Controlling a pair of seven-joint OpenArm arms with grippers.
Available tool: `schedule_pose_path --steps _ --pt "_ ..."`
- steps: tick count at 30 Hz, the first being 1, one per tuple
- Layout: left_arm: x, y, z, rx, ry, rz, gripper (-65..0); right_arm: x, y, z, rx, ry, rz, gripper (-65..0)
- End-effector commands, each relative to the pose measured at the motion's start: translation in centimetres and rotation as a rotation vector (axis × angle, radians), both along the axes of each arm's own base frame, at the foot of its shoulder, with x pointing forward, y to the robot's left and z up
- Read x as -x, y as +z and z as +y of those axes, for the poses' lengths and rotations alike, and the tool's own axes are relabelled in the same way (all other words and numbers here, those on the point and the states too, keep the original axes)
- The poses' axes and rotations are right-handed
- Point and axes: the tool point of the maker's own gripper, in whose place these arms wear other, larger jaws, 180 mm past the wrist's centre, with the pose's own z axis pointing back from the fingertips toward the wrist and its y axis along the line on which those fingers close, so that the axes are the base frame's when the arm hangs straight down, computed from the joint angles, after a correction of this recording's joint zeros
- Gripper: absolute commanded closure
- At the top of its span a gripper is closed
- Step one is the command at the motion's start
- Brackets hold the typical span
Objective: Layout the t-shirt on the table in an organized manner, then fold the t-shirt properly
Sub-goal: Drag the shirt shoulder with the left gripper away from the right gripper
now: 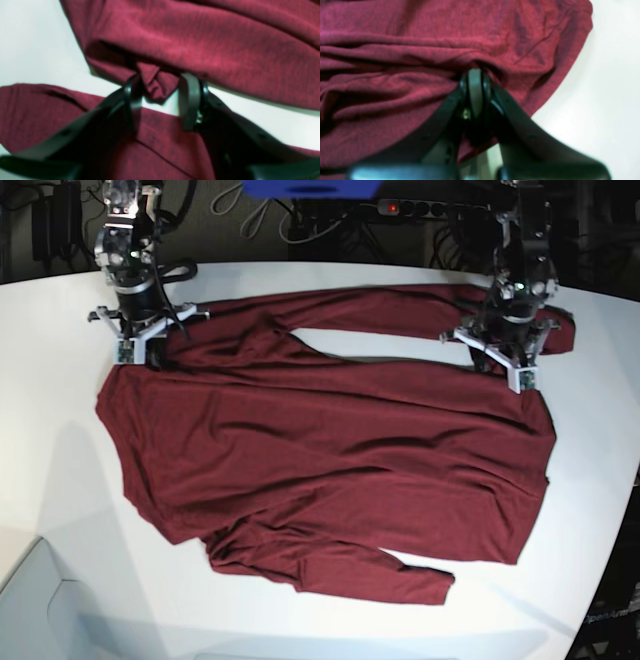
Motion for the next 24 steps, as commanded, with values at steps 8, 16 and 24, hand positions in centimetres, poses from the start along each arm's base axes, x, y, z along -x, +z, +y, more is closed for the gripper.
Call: schedule_pose_path --steps 8,16,24 --pt "-0.7 1.2 1.0 -0.031 -0.004 -0.040 -13.4 0.7 -0.7 -0.4 0.016 -0.002 0.050 0.0" --pt "-0.2 1.5 4.7 -0.092 0.036 -0.026 0.0 0.0 -0.4 -0.6 0.019 -0.008 0.037 0.0" --pt "1.2 3.5 11.1 -0.164 0.176 -0.051 -0.2 -0.2 -0.3 -0.9 0.030 0.001 0.035 0.0"
